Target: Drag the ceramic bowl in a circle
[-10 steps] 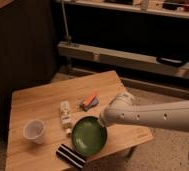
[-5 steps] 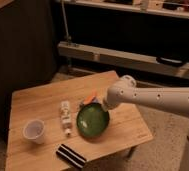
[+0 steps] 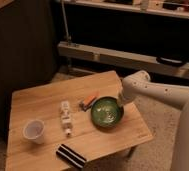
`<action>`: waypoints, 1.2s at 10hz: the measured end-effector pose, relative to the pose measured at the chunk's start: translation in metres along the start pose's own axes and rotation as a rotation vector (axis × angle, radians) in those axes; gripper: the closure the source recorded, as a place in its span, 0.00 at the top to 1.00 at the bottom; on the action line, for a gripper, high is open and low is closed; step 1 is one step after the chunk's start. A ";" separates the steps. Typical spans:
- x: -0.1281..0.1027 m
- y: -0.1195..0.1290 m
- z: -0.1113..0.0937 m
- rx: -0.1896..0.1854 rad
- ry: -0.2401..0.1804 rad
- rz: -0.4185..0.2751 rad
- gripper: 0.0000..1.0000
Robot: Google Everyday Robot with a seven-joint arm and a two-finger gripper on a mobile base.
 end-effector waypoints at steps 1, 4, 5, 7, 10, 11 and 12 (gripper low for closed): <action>0.011 -0.019 -0.001 0.008 0.005 0.024 0.00; 0.058 -0.071 -0.004 0.019 0.004 0.069 0.00; 0.073 -0.080 -0.001 0.018 0.009 0.075 0.00; 0.109 -0.089 0.005 0.011 -0.004 0.054 0.00; 0.145 -0.058 -0.016 0.005 -0.054 -0.038 0.00; 0.149 -0.039 -0.024 0.002 -0.078 -0.071 0.00; 0.151 -0.021 -0.033 0.000 -0.102 -0.108 0.00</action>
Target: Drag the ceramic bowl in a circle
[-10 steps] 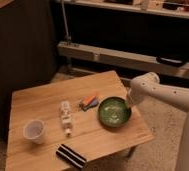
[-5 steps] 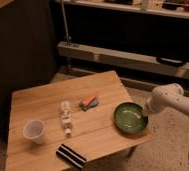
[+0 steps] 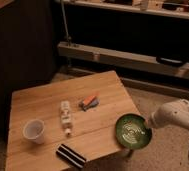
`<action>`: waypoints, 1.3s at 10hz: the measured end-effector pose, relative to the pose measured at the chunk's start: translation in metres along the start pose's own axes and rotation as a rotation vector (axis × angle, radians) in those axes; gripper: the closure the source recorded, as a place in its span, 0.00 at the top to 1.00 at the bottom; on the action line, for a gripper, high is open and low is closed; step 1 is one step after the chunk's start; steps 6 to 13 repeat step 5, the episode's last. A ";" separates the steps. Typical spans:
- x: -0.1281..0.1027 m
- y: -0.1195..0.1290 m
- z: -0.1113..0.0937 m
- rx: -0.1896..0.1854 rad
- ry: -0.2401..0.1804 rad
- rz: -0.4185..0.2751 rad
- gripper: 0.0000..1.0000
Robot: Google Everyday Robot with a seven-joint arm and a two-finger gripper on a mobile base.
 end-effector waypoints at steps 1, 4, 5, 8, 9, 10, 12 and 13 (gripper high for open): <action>0.000 0.013 -0.006 -0.006 -0.015 -0.026 0.00; -0.020 0.039 -0.007 -0.076 -0.036 -0.101 0.00; -0.026 0.049 -0.007 -0.099 -0.042 -0.122 0.00; -0.026 0.049 -0.007 -0.099 -0.042 -0.122 0.00; -0.026 0.049 -0.007 -0.099 -0.042 -0.122 0.00; -0.026 0.049 -0.007 -0.099 -0.042 -0.122 0.00; -0.026 0.049 -0.007 -0.099 -0.042 -0.122 0.00; -0.026 0.049 -0.007 -0.099 -0.042 -0.122 0.00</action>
